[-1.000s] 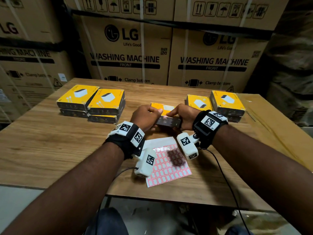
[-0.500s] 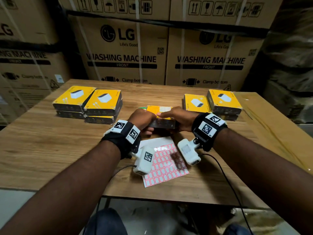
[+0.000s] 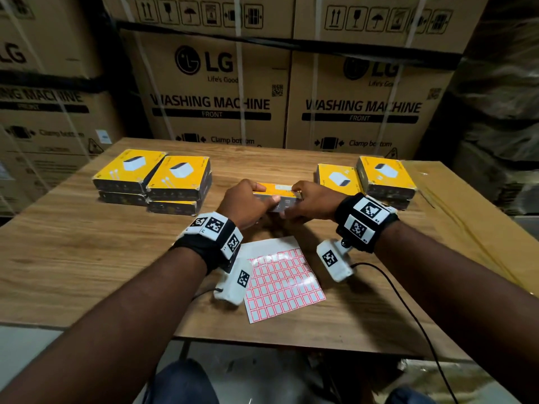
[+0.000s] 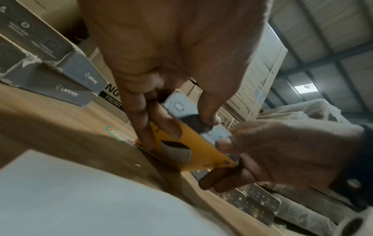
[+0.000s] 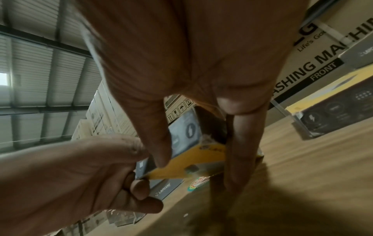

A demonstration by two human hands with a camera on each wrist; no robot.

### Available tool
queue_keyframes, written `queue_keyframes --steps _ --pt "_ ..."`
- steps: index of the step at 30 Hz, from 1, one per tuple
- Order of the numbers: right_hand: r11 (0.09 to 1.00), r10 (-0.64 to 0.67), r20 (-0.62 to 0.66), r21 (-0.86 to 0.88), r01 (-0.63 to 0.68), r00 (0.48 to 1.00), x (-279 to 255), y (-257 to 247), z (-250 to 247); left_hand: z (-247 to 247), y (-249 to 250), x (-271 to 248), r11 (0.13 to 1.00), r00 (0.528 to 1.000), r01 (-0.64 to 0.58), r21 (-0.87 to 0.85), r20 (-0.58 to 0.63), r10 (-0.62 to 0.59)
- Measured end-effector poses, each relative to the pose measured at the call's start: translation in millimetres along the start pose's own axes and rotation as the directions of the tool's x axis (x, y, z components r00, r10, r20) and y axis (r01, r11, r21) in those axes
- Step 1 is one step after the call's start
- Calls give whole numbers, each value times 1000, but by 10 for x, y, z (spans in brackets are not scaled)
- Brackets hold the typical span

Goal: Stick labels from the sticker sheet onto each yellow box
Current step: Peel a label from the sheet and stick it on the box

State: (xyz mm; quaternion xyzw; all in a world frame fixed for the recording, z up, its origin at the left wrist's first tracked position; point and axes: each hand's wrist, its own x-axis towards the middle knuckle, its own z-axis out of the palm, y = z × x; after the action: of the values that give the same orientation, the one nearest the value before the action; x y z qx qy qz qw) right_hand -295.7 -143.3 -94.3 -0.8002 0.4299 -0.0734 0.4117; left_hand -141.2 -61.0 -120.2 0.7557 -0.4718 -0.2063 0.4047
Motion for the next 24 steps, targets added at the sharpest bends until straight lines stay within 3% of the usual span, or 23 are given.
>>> queue_keyframes --steps 4,7,9,13,17,20,24 --pt "999 4 10 43 -5 1000 -7 -11 16 4 -13 -11 1000 999 -12 8 52 12" --pt "1000 -2 -74 10 3 997 0 -2 35 -80 -2 -27 997 984 2 -77 178 12" --pt "998 -8 -120 -57 2 993 -5 16 37 -119 14 -28 999 975 0 -48 221 11" --pt "980 -45 -117 -197 21 992 19 54 68 -134 40 -54 978 984 116 -176 154 -89" --pt "944 -106 -119 -324 62 987 37 78 88 -26 22 -13 996 996 86 -31 28 -85" --pt "977 -48 -93 -209 27 994 31 84 107 1 8 7 979 983 160 -130 107 -146" --pt "1000 0 -147 -12 -2 989 114 170 157 -25 19 0 894 947 298 -336 224 -231"
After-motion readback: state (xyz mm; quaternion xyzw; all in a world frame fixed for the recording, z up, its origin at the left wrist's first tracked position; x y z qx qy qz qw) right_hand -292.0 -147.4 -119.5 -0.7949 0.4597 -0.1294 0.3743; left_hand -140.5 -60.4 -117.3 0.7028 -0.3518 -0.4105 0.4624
